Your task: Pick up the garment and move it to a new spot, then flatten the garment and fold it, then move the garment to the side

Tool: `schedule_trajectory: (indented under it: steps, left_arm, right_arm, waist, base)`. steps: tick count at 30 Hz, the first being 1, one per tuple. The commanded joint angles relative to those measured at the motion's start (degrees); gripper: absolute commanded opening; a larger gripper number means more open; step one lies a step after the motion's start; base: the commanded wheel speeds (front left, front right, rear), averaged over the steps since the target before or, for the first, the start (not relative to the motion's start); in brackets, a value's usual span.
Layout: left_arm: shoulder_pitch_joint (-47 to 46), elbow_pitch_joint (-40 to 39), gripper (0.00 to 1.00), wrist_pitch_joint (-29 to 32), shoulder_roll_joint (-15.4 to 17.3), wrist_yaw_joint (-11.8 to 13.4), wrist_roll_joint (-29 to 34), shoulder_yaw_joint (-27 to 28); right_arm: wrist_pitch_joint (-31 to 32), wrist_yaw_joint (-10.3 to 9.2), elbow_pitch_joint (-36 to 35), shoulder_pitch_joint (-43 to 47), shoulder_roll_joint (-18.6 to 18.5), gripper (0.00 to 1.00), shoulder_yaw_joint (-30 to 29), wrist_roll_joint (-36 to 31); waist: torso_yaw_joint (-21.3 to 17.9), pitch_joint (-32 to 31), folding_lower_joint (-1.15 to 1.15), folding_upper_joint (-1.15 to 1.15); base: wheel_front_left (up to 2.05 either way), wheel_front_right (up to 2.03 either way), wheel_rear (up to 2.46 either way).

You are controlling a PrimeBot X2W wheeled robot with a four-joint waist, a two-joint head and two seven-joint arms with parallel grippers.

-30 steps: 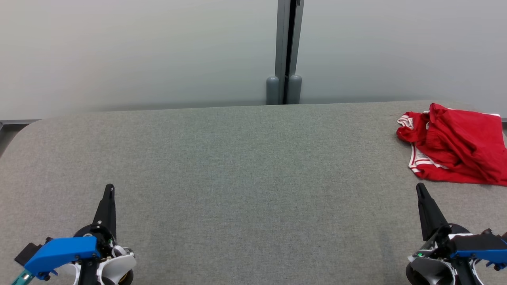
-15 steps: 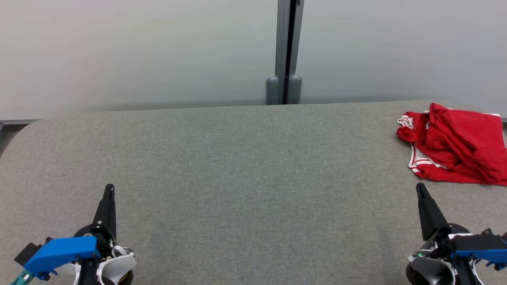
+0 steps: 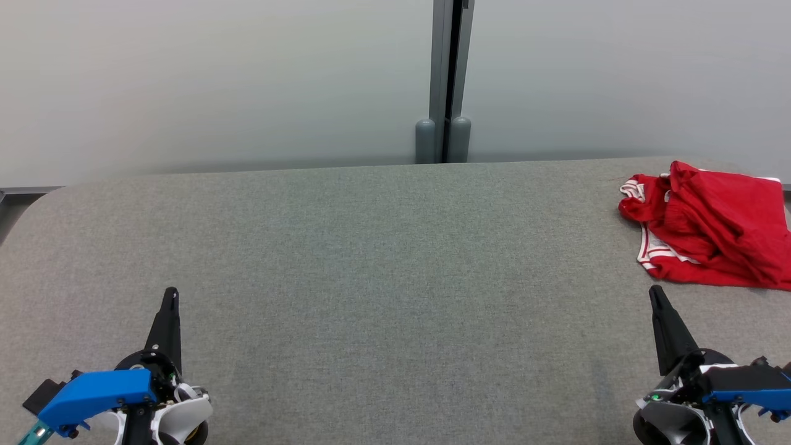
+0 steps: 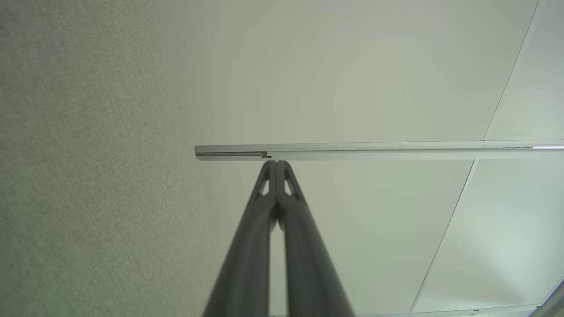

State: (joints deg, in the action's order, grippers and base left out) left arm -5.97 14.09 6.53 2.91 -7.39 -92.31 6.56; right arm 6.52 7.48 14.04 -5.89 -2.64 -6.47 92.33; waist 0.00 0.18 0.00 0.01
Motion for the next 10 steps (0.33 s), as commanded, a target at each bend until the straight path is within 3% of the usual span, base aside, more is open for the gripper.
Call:
schedule_trajectory:
  steps: [1,10]
  left_arm:
    - [-0.59,-0.01,0.00,0.18,-0.14,-0.33,-0.19,0.09]
    - [-0.59,-0.02,0.00,0.18,-0.14,-0.33,-0.19,0.09]
  right_arm:
    - [0.15,0.02,0.00,-0.66,-0.44,0.00,-0.16,0.17]
    - [0.15,0.02,0.00,-0.65,-0.44,0.00,-0.15,0.18]
  waist:
    - [0.00,0.00,0.00,-0.01]
    - [0.00,0.00,0.00,-0.01]
  base:
    - [0.00,0.00,0.00]
    - [0.00,0.00,0.00]
